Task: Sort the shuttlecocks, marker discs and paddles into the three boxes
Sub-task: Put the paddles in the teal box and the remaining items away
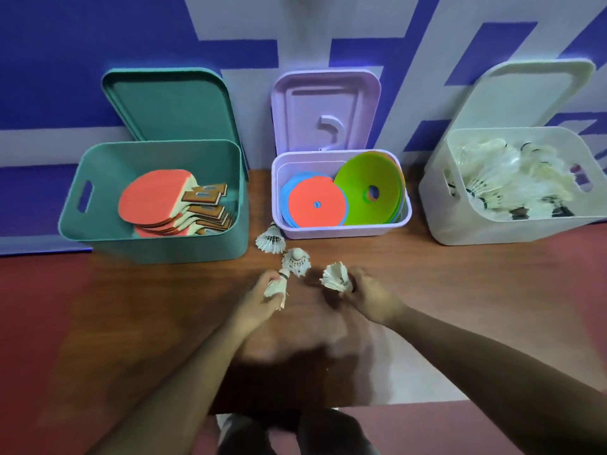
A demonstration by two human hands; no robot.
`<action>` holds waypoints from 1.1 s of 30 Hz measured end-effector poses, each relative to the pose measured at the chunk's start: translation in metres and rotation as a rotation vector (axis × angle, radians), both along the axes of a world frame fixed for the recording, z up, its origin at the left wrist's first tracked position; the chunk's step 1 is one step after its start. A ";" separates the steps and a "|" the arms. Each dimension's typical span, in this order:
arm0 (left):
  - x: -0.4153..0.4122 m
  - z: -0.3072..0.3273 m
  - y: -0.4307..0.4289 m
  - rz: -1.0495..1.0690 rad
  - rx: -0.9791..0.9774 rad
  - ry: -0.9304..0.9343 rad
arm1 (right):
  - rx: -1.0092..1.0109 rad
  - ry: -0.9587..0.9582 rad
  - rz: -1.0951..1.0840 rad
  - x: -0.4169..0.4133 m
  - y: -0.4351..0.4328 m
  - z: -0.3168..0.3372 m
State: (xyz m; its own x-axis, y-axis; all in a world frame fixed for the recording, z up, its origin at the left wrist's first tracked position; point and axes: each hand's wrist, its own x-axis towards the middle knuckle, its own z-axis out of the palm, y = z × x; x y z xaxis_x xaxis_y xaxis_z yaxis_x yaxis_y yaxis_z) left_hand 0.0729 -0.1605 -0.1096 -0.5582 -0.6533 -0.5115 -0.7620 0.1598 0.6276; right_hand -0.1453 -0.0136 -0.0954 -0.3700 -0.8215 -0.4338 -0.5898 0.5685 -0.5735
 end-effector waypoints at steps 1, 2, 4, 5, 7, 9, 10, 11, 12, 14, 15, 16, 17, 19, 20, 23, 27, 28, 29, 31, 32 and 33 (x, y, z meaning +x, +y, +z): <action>-0.001 0.009 0.001 0.034 0.060 0.058 | -0.002 0.006 0.023 -0.005 -0.003 0.000; -0.003 0.016 0.000 0.072 0.096 0.111 | -0.008 0.011 0.047 -0.008 -0.006 -0.001; -0.012 0.030 -0.001 0.117 0.099 0.177 | -0.026 0.026 0.096 -0.014 -0.013 0.001; -0.018 0.037 0.000 0.105 0.095 0.201 | -0.040 0.030 0.118 -0.016 -0.016 0.002; -0.032 0.046 0.003 0.053 0.105 0.252 | -0.077 0.005 0.166 -0.017 -0.022 0.006; -0.044 0.049 0.008 0.058 0.098 0.297 | -0.133 -0.041 0.220 -0.014 -0.027 0.011; -0.049 0.049 0.010 0.083 0.099 0.305 | -0.155 -0.055 0.233 -0.011 -0.029 0.013; -0.051 0.048 0.012 0.111 0.106 0.301 | -0.170 -0.073 0.233 -0.007 -0.030 0.012; -0.054 0.046 0.013 0.138 0.118 0.294 | -0.183 -0.105 0.212 -0.004 -0.031 0.011; -0.055 0.043 0.014 0.142 0.085 0.310 | -0.209 -0.227 0.114 0.002 -0.033 0.007; -0.053 0.040 0.014 0.131 0.047 0.334 | -0.212 -0.302 0.052 0.004 -0.034 0.005; -0.050 0.036 0.012 0.123 0.026 0.352 | -0.208 -0.355 0.004 0.007 -0.037 0.003; -0.046 0.033 0.010 0.108 0.030 0.353 | -0.209 -0.392 -0.020 0.011 -0.039 0.001; -0.038 0.027 0.005 0.083 0.123 0.378 | -0.175 -0.456 -0.020 0.019 -0.042 -0.002; -0.033 0.024 0.002 0.092 0.162 0.407 | -0.152 -0.474 0.002 0.024 -0.045 -0.004; -0.016 0.017 -0.007 0.179 0.097 0.406 | -0.043 -0.412 0.072 0.031 -0.060 -0.013; 0.012 0.003 -0.024 0.199 -0.004 0.201 | 0.019 0.022 0.061 0.027 -0.090 -0.025; 0.019 -0.001 -0.028 0.171 -0.017 0.131 | 0.011 0.038 0.055 0.028 -0.097 -0.028; 0.023 -0.004 -0.031 0.131 -0.037 0.068 | 0.024 0.028 0.049 0.031 -0.104 -0.027; 0.030 -0.009 -0.036 0.053 -0.107 0.018 | 0.067 0.003 0.098 0.035 -0.113 -0.035; 0.032 -0.012 -0.037 0.024 -0.139 0.038 | 0.080 0.010 0.141 0.036 -0.116 -0.043; 0.034 -0.015 -0.039 0.012 -0.150 0.064 | 0.087 0.041 0.161 0.036 -0.119 -0.054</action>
